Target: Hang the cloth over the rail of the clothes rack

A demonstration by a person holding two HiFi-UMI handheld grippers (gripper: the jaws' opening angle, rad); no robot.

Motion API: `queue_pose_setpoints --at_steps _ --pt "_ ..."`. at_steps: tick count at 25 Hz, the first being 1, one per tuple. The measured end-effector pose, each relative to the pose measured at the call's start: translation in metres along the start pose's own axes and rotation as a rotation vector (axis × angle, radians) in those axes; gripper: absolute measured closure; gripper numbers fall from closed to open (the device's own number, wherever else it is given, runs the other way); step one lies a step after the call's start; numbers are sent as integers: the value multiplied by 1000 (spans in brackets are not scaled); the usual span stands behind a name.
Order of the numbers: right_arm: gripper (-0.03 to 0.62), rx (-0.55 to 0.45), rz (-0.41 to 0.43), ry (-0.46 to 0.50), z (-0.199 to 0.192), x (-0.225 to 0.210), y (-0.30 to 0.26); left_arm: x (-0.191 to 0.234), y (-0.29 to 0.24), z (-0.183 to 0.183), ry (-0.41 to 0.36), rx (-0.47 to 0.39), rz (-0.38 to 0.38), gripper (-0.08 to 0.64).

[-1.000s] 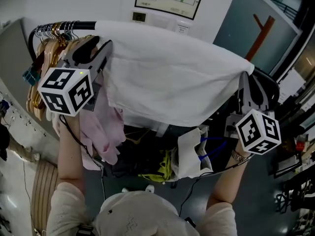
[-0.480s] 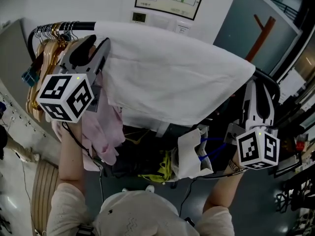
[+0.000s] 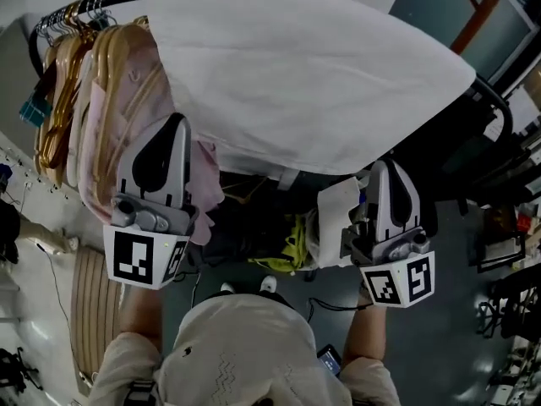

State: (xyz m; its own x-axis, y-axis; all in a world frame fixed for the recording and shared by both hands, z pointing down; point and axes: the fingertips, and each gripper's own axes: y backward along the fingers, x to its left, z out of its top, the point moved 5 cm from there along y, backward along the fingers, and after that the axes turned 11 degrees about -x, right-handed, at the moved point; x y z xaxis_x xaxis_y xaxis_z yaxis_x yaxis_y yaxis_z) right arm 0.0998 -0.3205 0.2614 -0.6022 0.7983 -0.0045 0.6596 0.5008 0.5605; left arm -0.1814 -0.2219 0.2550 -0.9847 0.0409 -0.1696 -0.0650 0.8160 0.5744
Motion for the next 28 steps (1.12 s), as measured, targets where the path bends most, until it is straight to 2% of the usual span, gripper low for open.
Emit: queue_pose_setpoints --at_steps 3,5,10,12,15,17,21,28 --pt "574 89 4 -35 -42 23 29 -17 41 -29 107 54 -12 548" --pt "574 132 25 -35 -63 39 40 -26 58 -47 147 106 -25 548" --pt "574 261 87 -72 -117 87 66 -47 97 -78 186 179 -74 548" --pt "574 306 71 -90 -138 104 81 -58 116 -87 196 201 -90 548" --pt "574 374 35 -154 -160 129 110 -73 155 -101 246 284 -114 548" --pt "574 390 27 -155 -168 141 122 -82 170 -107 269 306 -135 548" --pt "574 369 39 -112 -167 153 130 -103 180 -111 262 304 -156 548" --pt "574 377 127 -100 -152 164 135 -136 180 -109 281 293 -193 548"
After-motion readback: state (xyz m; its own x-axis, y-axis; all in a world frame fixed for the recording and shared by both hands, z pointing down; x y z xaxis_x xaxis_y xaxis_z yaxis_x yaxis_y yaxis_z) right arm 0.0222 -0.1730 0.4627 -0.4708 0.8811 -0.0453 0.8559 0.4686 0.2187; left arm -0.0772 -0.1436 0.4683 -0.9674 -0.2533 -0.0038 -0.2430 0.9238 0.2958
